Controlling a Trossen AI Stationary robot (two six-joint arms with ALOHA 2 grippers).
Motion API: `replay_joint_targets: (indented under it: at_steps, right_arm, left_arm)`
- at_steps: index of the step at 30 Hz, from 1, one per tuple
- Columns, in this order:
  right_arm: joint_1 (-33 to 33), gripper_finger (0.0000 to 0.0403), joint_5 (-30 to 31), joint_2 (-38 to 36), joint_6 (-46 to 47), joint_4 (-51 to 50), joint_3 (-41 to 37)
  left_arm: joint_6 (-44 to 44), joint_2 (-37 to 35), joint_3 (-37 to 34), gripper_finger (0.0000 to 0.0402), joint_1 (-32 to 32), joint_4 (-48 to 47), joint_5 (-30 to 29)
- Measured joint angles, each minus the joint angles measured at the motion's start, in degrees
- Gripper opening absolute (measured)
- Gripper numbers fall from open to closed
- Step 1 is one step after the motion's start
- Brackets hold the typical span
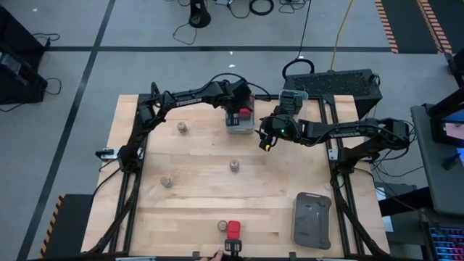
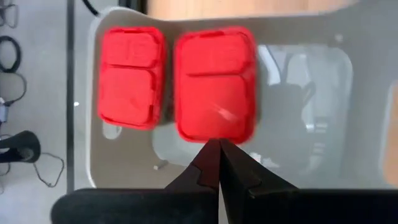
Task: Sort spices by type
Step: Put the red seasoning can into the gray bin
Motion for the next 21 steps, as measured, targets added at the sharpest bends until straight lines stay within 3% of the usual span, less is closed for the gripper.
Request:
replay_joint_targets:
  at_steps: [8, 21]
  right_arm:
    - [0.0, 0.0231, 0.0, 0.0, -0.2, 0.0, 0.0]
    - [0.0, 0.0231, 0.0, 0.0, 0.0, 0.0, 0.0]
  left_arm:
    - [0.5, 0.4, 0.0, 0.0004, 0.0, -2.1, 2.6]
    - [0.5, 0.9, 0.0, 0.0004, 0.1, 0.5, 2.1]
